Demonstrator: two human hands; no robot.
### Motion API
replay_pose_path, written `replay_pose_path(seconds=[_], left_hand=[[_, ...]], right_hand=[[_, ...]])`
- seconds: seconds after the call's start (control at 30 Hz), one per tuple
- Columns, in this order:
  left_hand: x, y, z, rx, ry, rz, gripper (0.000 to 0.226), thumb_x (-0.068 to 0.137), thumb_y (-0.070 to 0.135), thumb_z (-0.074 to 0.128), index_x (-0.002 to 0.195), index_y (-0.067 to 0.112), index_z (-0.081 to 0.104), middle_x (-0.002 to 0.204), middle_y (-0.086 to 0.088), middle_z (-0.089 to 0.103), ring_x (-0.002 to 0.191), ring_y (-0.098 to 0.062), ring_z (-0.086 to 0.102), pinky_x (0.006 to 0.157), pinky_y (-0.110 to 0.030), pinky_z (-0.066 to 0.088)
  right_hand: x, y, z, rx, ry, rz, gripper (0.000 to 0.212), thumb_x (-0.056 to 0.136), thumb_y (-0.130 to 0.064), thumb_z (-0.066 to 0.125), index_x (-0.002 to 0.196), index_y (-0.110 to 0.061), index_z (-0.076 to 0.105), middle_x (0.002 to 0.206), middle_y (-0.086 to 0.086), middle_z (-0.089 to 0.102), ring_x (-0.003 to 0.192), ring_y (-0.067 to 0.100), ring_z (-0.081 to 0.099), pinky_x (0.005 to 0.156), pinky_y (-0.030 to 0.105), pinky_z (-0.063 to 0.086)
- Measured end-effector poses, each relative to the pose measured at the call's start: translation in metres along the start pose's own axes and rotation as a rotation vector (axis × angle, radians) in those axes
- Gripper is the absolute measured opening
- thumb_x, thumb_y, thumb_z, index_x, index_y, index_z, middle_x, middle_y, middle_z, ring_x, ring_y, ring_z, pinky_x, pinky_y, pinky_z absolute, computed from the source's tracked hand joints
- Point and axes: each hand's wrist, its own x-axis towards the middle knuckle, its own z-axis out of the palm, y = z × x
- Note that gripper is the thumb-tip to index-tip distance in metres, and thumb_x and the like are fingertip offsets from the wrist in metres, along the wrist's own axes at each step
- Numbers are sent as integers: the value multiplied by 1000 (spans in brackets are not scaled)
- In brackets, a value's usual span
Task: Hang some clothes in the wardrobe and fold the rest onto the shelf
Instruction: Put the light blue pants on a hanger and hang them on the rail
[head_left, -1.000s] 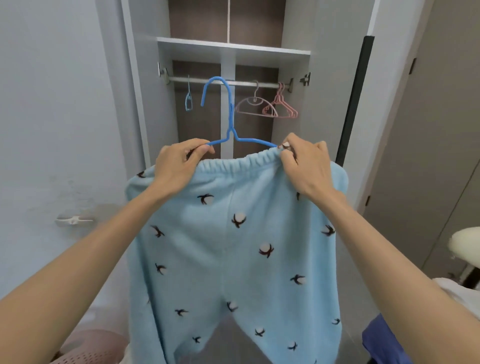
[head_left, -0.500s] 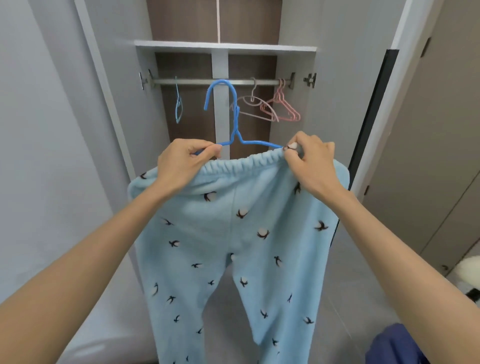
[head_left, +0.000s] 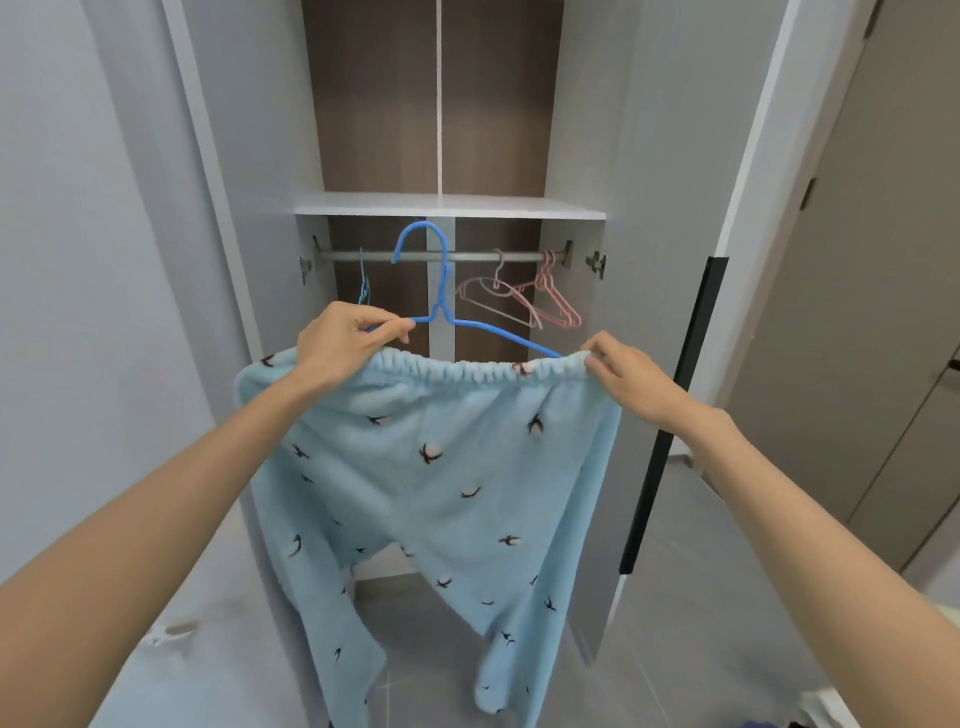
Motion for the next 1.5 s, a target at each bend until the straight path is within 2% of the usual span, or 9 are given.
replay_pose_path(seconds=[0.2, 0.33, 0.43, 0.57, 0.7, 0.9, 1.17, 1.3, 1.5], left_hand=[[-1, -10, 6, 42, -153, 53, 21, 86, 47, 62, 69, 39, 71, 80, 29, 68, 87, -1, 62, 78, -33, 45], [-4, -20, 15, -33, -376, 89, 38, 75, 63, 58, 84, 30, 74, 64, -2, 55, 62, -13, 38, 63, -35, 32], [-8, -9, 21, -93, -471, 122, 34, 80, 53, 59, 87, 24, 77, 62, 6, 51, 60, -10, 38, 62, -31, 32], [-1, 14, 21, -242, -331, 90, 15, 93, 16, 59, 91, 16, 74, 69, 25, 69, 68, 11, 60, 68, -6, 44], [11, 6, 27, -184, -205, 87, 31, 94, 31, 57, 68, 20, 70, 58, 20, 62, 57, 4, 50, 71, -23, 41], [26, -8, 45, -147, -122, 56, 40, 82, 64, 55, 67, 30, 70, 58, -17, 54, 54, -14, 38, 67, -32, 35], [46, -14, 56, 36, -307, 75, 32, 96, 49, 43, 81, 38, 69, 73, 7, 60, 67, 2, 47, 85, -39, 34], [53, -34, 77, 151, -34, -40, 35, 93, 53, 47, 122, 35, 56, 123, -1, 39, 117, -18, 32, 101, -36, 23], [93, -62, 90, 268, 74, -300, 62, 85, 68, 41, 106, 10, 48, 116, -9, 48, 114, -31, 43, 96, -45, 30]], right_hand=[[-2, 8, -2, -328, 140, 12, 15, 103, -24, 35, 95, -17, 45, 91, 0, 54, 83, 28, 51, 66, 37, 37], [6, 12, -18, -274, 337, 70, 22, 103, -20, 37, 103, -7, 55, 95, 12, 61, 80, 28, 51, 67, 34, 35], [20, 3, -34, -221, 419, 6, 22, 102, -15, 37, 103, -4, 56, 92, 11, 61, 80, 28, 56, 68, 34, 40], [37, 2, -30, -56, 259, 6, 17, 100, -14, 45, 104, -9, 61, 97, 10, 68, 92, 26, 64, 84, 35, 49], [36, 1, -20, 72, 77, 51, 32, 102, -32, 42, 121, -12, 57, 124, 5, 61, 116, 24, 54, 91, 31, 40], [25, -6, -6, 48, -1, -128, 47, 87, -66, 45, 84, -23, 62, 68, -10, 53, 62, 9, 46, 62, 31, 36], [40, 2, 8, 260, 56, -20, 35, 90, -54, 55, 73, -24, 64, 54, -17, 44, 58, 8, 40, 63, 30, 33], [50, 13, 17, 307, 103, 67, 37, 88, -54, 57, 64, -26, 60, 56, -13, 45, 58, 10, 41, 63, 31, 33], [81, 14, 22, 321, 170, 117, 53, 83, -57, 58, 66, -10, 39, 61, -4, 33, 59, 14, 30, 62, 34, 24]])
